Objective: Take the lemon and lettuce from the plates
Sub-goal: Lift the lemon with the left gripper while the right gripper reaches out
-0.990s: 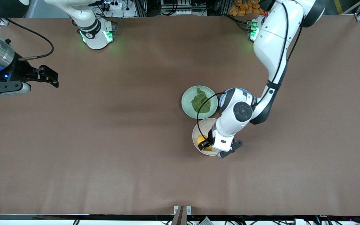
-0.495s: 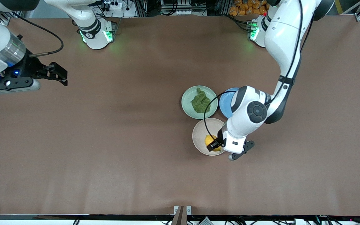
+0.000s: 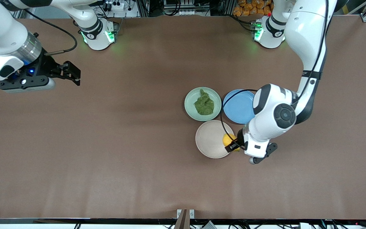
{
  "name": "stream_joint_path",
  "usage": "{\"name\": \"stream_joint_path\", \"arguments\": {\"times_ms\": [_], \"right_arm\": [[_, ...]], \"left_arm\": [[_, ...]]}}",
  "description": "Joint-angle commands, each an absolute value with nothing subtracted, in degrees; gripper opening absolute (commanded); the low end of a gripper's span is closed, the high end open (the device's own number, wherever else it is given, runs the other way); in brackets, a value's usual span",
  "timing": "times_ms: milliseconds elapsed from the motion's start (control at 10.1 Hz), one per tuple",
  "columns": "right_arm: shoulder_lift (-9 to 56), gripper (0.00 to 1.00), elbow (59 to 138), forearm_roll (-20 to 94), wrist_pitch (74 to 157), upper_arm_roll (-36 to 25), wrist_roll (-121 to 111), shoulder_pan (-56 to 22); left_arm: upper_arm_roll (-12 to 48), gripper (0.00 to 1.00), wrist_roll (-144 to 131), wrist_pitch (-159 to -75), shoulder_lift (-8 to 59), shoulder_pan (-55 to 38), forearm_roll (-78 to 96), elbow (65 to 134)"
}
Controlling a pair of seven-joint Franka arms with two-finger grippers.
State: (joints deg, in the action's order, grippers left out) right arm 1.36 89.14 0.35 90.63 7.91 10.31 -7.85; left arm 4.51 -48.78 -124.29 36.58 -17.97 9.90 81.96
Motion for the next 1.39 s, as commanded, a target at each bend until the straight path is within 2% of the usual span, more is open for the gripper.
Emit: {"name": "stream_joint_path", "arguments": {"times_ms": [0,495,891,1089,1286], "right_arm": [[1.4,1.00,89.1,2.3,90.8,9.9,15.7,-8.3],[7.4,1.00,89.1,2.5,97.5,16.8,36.3,-14.3],[13.5,1.00,88.9,-1.7,103.6,16.8,50.2,-22.9],[16.7,1.00,88.9,-2.5,107.8,16.8,56.7,-26.8],[19.7,1.00,88.9,-6.0,110.1,16.8,63.6,-30.0]], "left_arm": [[4.6,0.00,-46.5,-121.7,34.3,-16.4,8.8,84.2],[4.7,0.00,-43.9,-121.6,29.6,-13.4,1.9,92.4],[4.7,0.00,-39.7,-122.9,27.3,-10.7,1.1,97.7],[4.7,0.00,-37.5,-128.4,26.4,-9.5,0.8,102.6],[4.7,0.00,-35.3,-130.5,26.1,-7.9,-1.9,105.2]]}}
